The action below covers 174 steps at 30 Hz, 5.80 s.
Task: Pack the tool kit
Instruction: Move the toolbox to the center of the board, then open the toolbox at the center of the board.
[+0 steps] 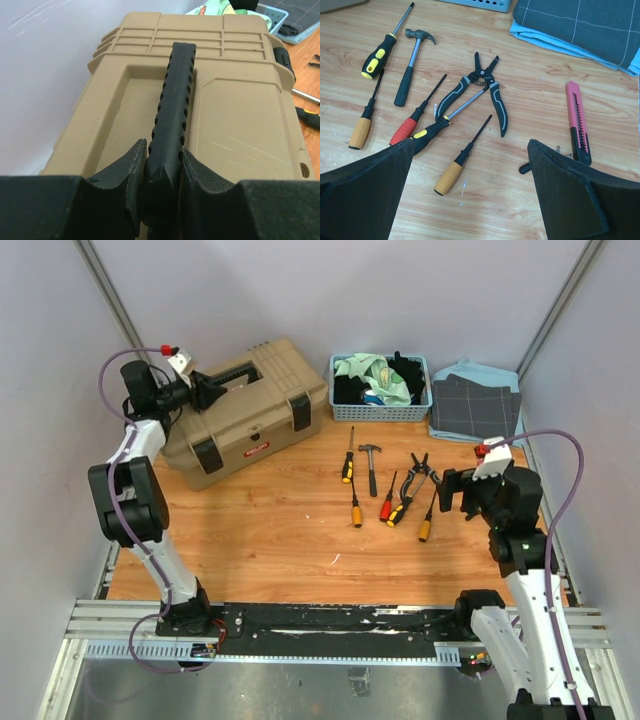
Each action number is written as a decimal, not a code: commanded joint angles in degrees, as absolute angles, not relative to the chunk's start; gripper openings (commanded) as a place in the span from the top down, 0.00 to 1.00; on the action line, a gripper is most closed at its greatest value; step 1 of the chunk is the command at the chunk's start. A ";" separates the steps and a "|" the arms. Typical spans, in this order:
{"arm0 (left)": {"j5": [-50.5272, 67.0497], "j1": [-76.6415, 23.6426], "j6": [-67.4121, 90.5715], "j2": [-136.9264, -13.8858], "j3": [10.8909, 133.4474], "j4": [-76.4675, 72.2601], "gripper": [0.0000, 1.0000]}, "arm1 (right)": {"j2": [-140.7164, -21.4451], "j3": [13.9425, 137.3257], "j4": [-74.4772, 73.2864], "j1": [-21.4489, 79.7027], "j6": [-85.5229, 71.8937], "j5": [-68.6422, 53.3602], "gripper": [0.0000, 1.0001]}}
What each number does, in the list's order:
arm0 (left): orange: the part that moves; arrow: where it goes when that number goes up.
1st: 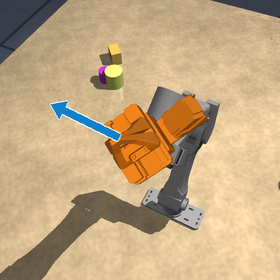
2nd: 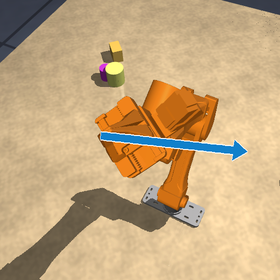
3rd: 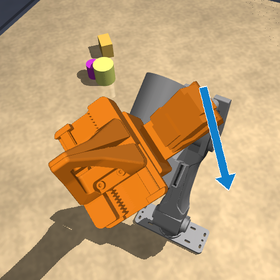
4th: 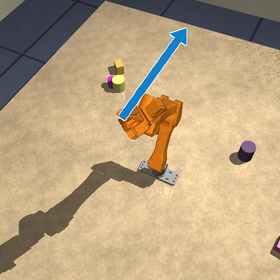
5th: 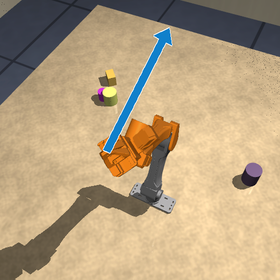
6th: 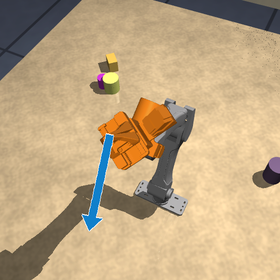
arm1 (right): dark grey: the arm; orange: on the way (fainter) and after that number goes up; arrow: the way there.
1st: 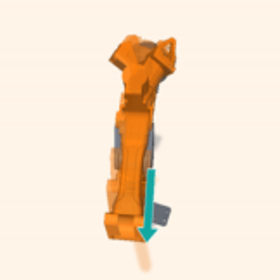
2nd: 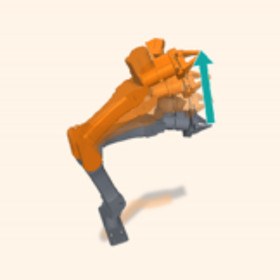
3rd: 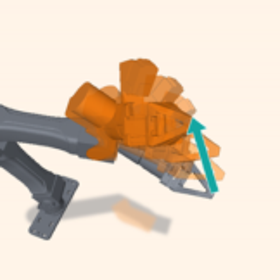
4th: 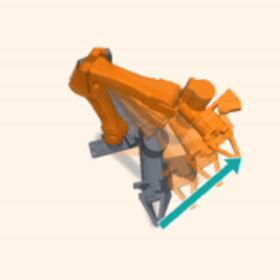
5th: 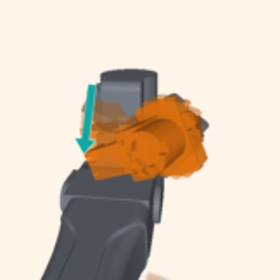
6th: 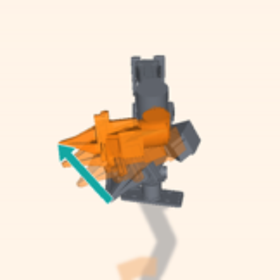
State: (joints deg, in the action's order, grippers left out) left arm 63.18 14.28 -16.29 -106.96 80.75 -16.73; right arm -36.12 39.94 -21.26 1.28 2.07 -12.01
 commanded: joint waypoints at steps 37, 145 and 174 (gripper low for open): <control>65.12 15.01 -13.89 -88.65 69.84 3.37 1.00 | -97.87 68.67 10.49 16.17 -11.81 -39.21 0.02; 59.13 10.77 -24.04 -99.76 83.36 26.02 1.00 | -127.60 78.68 63.37 31.81 -21.93 -60.93 0.06; 56.32 9.63 -9.41 -97.97 77.27 13.62 1.00 | -136.62 88.85 80.10 31.42 -50.32 -49.83 0.44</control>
State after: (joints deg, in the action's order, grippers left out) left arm 55.72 13.21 -14.35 -96.68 79.29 11.81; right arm -136.68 83.40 68.86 25.71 -39.64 -43.86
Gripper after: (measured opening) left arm 0.290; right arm 0.611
